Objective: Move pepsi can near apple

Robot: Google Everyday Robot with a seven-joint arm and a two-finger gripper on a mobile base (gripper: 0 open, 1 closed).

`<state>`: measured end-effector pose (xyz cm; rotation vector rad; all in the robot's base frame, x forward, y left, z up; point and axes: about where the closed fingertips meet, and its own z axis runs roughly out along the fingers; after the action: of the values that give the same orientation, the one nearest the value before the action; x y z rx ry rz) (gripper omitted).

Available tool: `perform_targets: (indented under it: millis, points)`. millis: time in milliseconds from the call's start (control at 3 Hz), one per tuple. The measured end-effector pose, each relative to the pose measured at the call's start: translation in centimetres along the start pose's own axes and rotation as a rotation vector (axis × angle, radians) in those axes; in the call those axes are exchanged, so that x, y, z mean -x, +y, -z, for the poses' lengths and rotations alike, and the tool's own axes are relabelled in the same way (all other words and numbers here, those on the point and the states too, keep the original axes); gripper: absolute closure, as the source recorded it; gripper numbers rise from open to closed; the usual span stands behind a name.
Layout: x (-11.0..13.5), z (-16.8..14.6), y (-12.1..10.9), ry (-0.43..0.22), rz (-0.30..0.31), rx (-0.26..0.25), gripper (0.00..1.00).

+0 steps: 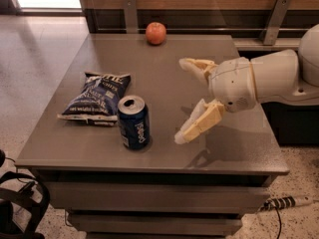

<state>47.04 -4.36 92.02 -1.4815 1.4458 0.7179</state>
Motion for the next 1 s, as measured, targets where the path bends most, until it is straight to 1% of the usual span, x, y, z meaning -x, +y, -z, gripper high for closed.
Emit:
perform_targets:
  millis: [333, 667, 1000]
  points:
    - [0.5, -2.7, 1.0, -0.110, 0.001, 0.022, 0.00]
    - [0.7, -4.7, 2.2, -0.175, -0.012, 0.048, 0.00]
    - [-0.1, -6.8, 3.1, -0.205, -0.049, 0.077, 0.00]
